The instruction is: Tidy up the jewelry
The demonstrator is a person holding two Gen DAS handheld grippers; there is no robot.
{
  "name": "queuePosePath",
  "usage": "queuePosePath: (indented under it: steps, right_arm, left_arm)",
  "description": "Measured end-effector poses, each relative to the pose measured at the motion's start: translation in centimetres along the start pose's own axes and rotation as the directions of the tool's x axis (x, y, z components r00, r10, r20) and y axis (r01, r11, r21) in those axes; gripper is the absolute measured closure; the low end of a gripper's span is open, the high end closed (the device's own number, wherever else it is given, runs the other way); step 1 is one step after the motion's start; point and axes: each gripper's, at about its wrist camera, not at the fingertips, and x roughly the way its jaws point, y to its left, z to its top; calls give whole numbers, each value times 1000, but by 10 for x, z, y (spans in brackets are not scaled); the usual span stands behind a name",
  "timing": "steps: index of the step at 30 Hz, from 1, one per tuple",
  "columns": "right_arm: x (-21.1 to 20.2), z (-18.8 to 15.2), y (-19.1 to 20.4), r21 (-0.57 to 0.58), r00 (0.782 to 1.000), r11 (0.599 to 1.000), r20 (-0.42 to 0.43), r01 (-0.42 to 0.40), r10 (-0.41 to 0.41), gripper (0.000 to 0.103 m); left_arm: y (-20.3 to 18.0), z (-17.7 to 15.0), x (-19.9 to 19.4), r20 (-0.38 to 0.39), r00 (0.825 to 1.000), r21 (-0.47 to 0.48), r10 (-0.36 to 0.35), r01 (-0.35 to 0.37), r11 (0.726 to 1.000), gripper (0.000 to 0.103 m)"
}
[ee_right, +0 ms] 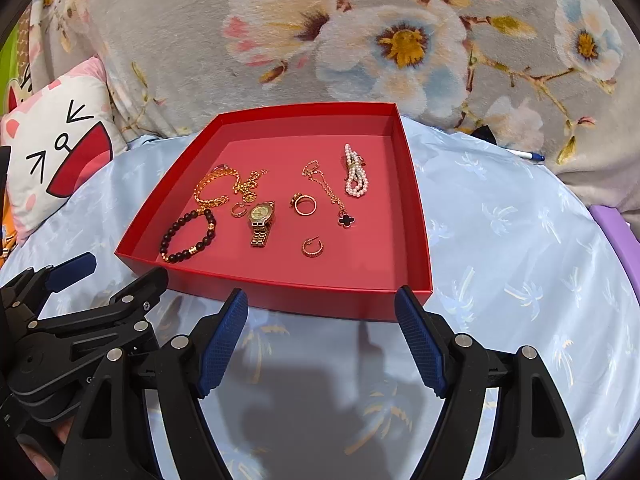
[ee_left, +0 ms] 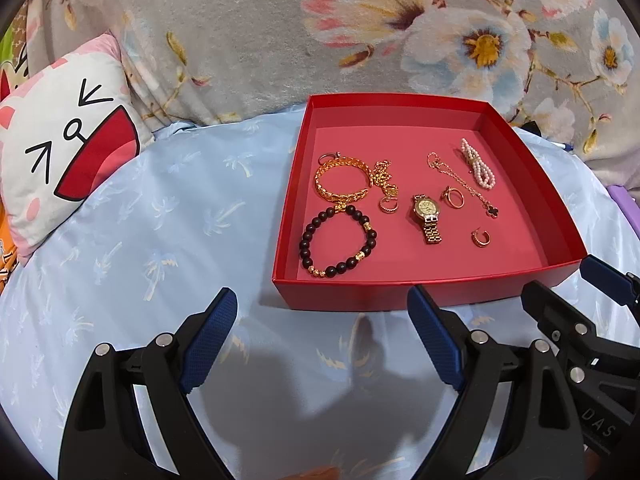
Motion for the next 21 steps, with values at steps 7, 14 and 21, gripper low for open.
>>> queuePosePath:
  steps: [7, 14, 21]
  right_arm:
    - [-1, 1, -2, -2, 1000, 1000, 7, 5, -5, 29]
    - [-2, 1, -1, -4, 1000, 1000, 11, 11, -11, 29]
    - [-2, 0, -1, -4, 1000, 1000, 10, 10, -10, 29]
  left_arm:
    - [0, 0, 0, 6, 1000, 1, 3, -3, 1000, 19]
    - [1, 0, -2, 14, 1000, 9, 9, -9, 1000, 19]
    - [0, 1, -3, 17, 1000, 16, 14, -14, 1000, 19]
